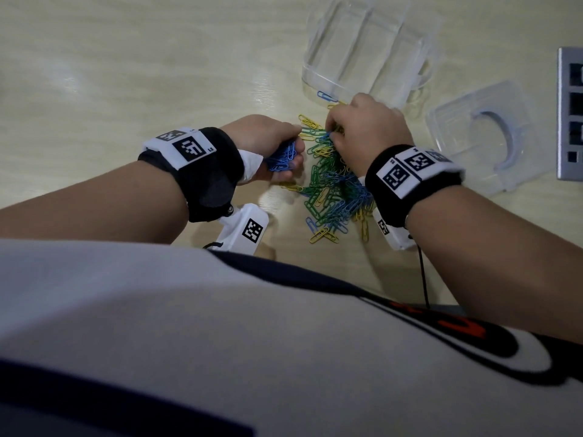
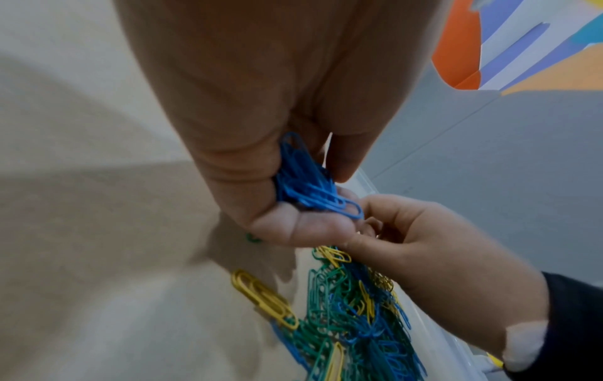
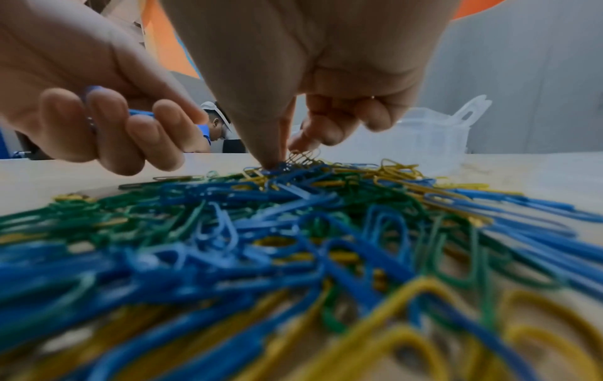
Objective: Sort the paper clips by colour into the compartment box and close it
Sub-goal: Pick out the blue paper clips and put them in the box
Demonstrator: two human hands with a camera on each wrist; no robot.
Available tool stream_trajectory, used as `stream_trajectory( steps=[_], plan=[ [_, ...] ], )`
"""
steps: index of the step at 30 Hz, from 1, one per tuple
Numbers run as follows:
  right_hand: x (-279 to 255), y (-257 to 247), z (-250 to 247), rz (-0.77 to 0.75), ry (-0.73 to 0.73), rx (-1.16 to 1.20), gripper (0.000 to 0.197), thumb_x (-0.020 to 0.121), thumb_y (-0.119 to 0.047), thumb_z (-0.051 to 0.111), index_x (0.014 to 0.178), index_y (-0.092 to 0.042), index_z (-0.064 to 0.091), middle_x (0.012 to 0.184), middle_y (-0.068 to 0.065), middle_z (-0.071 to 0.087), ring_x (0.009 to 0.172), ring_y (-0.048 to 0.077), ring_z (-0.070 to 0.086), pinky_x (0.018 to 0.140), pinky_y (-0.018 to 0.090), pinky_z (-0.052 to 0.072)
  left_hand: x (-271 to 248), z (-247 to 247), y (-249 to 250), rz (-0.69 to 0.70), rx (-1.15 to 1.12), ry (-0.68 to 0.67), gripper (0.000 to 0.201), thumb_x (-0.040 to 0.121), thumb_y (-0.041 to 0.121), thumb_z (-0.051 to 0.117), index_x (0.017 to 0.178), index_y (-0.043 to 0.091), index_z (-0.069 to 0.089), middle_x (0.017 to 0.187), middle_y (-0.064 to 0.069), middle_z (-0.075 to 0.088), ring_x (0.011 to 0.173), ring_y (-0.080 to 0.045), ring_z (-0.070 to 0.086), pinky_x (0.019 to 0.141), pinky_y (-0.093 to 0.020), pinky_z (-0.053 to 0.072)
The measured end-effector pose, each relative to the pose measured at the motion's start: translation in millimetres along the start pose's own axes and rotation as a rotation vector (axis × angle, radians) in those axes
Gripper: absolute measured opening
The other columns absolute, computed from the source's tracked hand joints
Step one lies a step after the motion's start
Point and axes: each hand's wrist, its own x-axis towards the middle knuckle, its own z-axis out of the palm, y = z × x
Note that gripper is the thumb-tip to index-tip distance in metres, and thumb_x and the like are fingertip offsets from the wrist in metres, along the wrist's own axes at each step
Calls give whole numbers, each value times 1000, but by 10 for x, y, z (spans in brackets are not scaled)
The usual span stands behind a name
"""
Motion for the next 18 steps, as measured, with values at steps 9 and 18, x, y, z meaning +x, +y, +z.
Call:
stream_trajectory(
  steps=[9, 18],
  plan=[
    [-75, 2, -91, 26, 96, 241, 10, 85, -27, 57, 92, -24, 64, 99, -2, 55, 89, 20, 56, 87, 37, 45, 17, -16, 36, -33, -78, 30, 36, 100, 26, 38, 73, 11, 56, 64, -4, 54, 56, -14, 52, 61, -25, 49],
    [-44, -281, -137, -67, 88, 428, 16, 88, -36, 57, 95, -25, 66, 95, -4, 64, 90, 14, 58, 82, 32, 45, 43, -73, 37, 25, -250, 94, 17, 91, 30, 58, 92, 13, 60, 78, 1, 63, 69, -15, 60, 68, -27, 52]
  ],
)
